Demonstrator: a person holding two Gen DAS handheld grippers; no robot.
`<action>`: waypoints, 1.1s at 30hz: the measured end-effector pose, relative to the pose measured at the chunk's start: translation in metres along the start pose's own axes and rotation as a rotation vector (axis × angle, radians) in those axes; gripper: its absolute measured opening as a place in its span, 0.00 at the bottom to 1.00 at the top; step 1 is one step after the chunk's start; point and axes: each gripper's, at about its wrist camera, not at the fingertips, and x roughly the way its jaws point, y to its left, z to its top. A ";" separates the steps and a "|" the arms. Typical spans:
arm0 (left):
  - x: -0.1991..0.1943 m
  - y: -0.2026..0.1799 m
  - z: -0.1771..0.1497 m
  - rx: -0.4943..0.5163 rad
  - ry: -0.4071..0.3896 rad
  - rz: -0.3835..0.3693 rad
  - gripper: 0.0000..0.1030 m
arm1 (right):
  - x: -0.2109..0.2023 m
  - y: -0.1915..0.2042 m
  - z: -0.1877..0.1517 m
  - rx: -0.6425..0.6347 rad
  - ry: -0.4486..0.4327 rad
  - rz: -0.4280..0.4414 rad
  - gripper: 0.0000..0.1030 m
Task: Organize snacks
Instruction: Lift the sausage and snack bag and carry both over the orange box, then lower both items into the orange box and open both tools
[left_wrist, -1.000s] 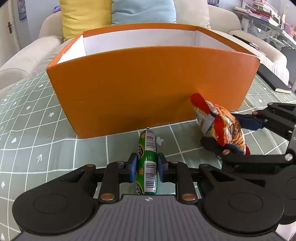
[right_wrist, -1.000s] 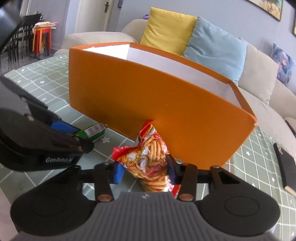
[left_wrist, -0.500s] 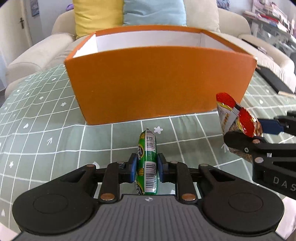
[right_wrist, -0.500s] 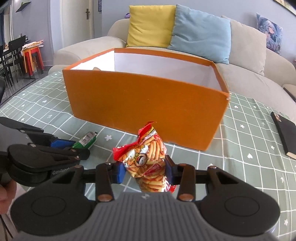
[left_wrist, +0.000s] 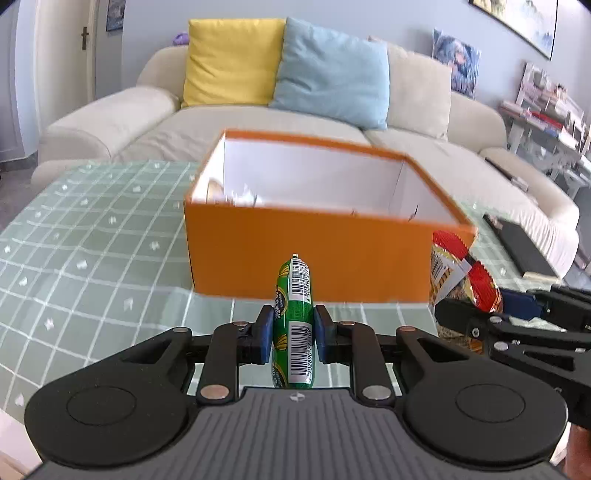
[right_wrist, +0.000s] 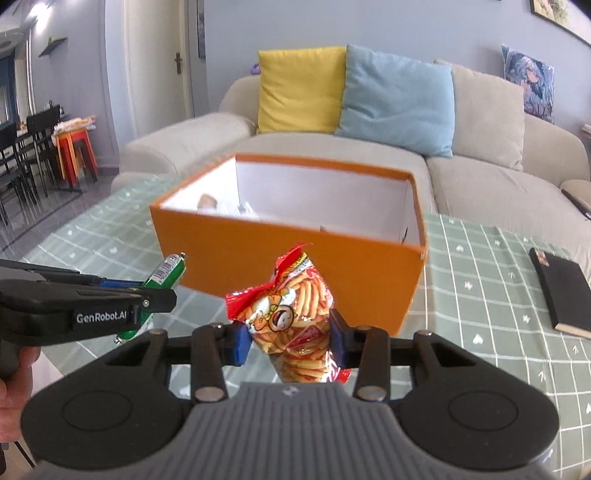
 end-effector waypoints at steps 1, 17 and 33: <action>-0.002 0.000 0.004 -0.004 -0.008 -0.006 0.24 | -0.003 -0.001 0.004 0.002 -0.011 0.004 0.38; -0.006 -0.019 0.090 0.084 -0.102 -0.058 0.24 | -0.006 -0.024 0.081 0.034 -0.122 0.031 0.38; 0.069 0.006 0.130 0.114 0.036 0.015 0.24 | 0.094 -0.025 0.132 0.000 0.019 0.067 0.38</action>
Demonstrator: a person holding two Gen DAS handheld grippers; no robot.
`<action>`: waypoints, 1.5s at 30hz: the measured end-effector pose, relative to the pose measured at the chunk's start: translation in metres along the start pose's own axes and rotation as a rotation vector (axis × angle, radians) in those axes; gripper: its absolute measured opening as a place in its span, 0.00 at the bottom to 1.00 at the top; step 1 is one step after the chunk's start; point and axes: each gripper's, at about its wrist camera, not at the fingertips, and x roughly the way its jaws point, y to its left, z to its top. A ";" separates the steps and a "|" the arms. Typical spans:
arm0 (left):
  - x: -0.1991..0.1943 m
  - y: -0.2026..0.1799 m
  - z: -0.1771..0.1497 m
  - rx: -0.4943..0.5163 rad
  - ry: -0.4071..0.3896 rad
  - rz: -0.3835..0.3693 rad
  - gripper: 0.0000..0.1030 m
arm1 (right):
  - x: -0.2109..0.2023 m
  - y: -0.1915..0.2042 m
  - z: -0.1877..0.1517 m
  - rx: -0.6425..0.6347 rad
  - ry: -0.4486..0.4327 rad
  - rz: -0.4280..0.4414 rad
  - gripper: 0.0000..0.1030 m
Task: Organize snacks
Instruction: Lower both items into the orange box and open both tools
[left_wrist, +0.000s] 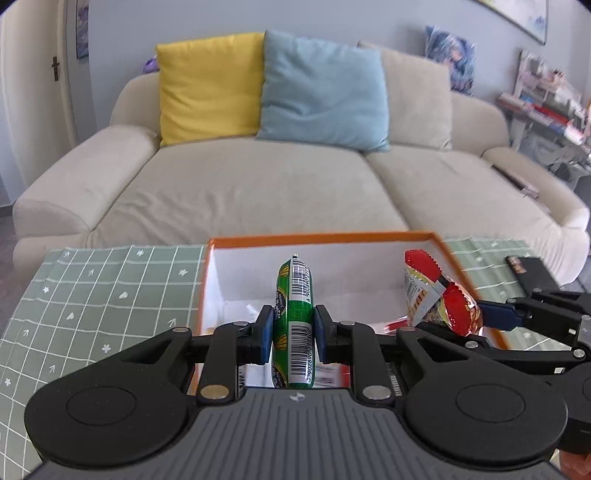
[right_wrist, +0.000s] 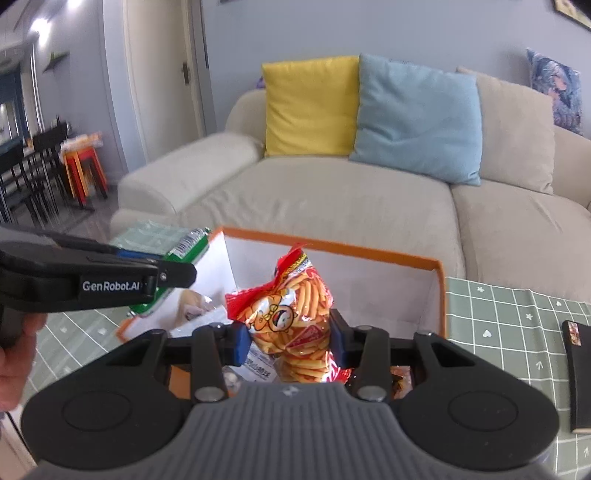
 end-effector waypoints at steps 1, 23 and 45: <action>0.007 0.003 0.000 -0.007 0.021 0.003 0.24 | 0.010 0.002 0.001 -0.013 0.018 -0.006 0.38; 0.077 0.010 -0.012 0.084 0.219 0.130 0.24 | 0.107 0.020 -0.015 -0.261 0.249 -0.216 0.39; 0.031 0.005 0.011 0.065 0.089 0.143 0.60 | 0.062 0.017 -0.003 -0.211 0.136 -0.215 0.64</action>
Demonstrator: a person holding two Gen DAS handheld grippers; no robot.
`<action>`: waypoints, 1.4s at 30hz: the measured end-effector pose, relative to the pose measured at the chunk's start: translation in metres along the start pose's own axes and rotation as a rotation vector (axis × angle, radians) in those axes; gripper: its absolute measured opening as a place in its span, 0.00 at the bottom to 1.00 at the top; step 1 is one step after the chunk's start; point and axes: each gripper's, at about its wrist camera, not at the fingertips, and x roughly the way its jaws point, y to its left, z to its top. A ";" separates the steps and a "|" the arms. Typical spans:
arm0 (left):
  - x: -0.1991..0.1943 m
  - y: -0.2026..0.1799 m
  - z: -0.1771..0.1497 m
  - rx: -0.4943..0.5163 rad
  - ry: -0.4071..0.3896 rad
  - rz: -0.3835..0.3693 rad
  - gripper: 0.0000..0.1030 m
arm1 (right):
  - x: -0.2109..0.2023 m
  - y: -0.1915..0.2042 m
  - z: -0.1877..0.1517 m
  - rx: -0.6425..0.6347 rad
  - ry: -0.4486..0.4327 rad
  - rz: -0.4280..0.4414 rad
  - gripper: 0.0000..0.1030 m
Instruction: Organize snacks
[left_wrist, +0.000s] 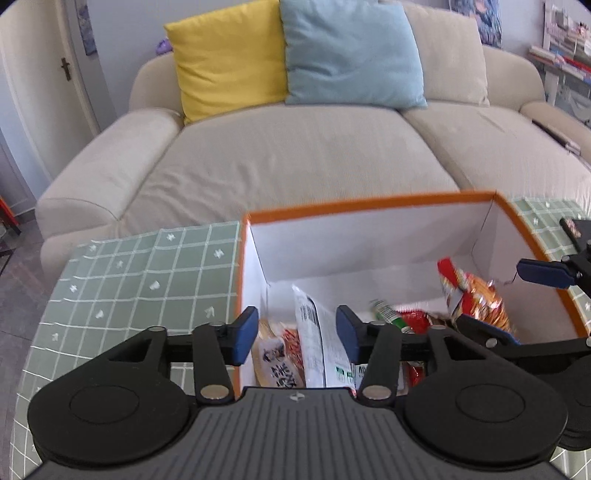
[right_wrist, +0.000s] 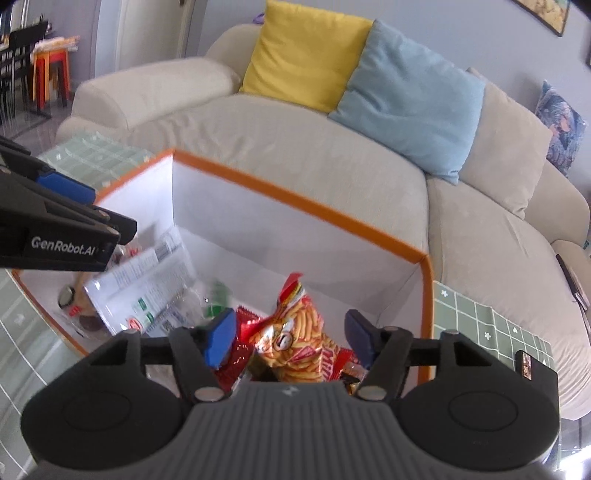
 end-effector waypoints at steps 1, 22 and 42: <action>-0.005 0.001 0.001 -0.003 -0.013 0.003 0.64 | -0.006 -0.001 0.001 0.009 -0.015 0.000 0.67; -0.162 -0.021 0.001 0.057 -0.539 0.199 0.88 | -0.157 -0.026 -0.010 0.139 -0.351 -0.010 0.96; -0.199 -0.032 -0.071 -0.023 -0.456 0.182 1.00 | -0.242 -0.029 -0.092 0.307 -0.404 -0.023 0.96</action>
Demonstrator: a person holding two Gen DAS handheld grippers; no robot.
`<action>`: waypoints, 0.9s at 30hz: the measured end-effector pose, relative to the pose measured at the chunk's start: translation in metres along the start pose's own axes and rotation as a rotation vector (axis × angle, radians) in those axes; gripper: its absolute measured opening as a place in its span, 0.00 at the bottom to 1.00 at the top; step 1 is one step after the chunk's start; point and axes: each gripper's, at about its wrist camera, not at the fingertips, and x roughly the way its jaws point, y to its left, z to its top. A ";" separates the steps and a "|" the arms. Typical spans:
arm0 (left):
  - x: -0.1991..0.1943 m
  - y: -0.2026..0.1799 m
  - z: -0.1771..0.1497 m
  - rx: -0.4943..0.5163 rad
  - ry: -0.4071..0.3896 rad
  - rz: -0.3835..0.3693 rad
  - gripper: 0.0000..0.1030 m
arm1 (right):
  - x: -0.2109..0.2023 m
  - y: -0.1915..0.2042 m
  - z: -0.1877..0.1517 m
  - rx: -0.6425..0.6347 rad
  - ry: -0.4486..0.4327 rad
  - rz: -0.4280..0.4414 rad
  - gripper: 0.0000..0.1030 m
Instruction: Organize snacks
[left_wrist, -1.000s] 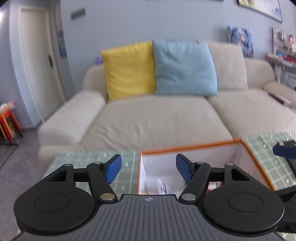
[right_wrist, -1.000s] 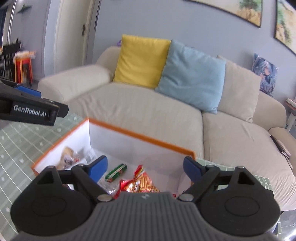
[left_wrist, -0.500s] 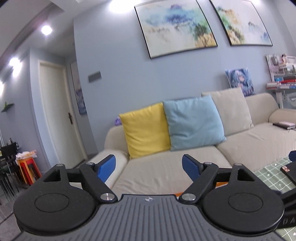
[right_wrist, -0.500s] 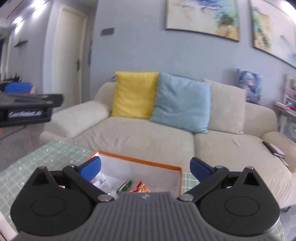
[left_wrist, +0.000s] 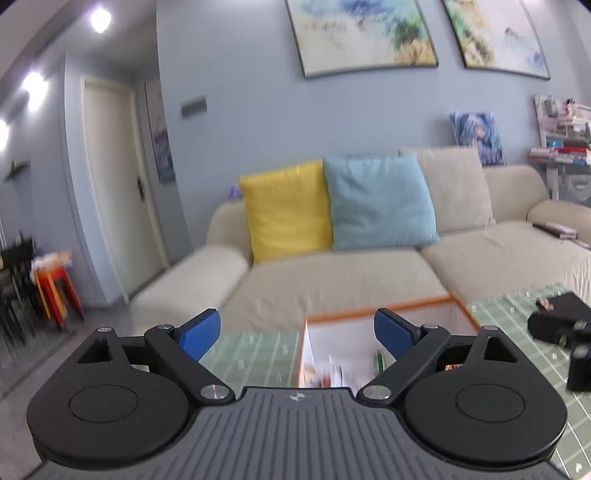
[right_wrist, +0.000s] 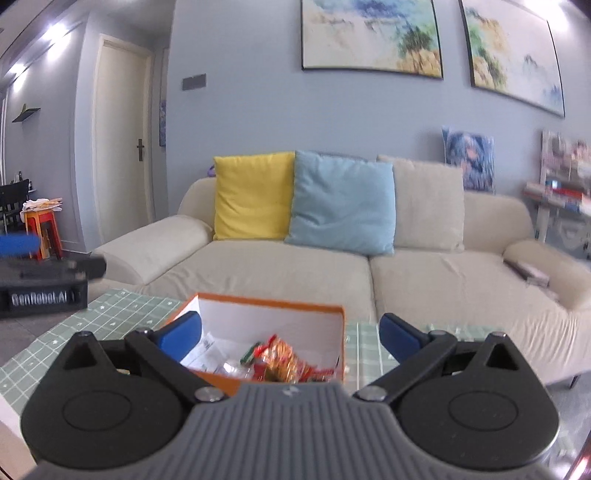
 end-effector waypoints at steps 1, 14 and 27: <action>0.005 -0.001 -0.005 -0.008 0.029 0.002 1.00 | 0.001 -0.002 -0.003 0.019 0.013 0.003 0.96; 0.029 -0.018 -0.053 -0.016 0.256 -0.034 1.00 | 0.037 -0.006 -0.044 0.061 0.191 -0.003 0.96; 0.030 -0.019 -0.055 -0.031 0.290 -0.052 1.00 | 0.040 -0.010 -0.046 0.064 0.207 -0.018 0.96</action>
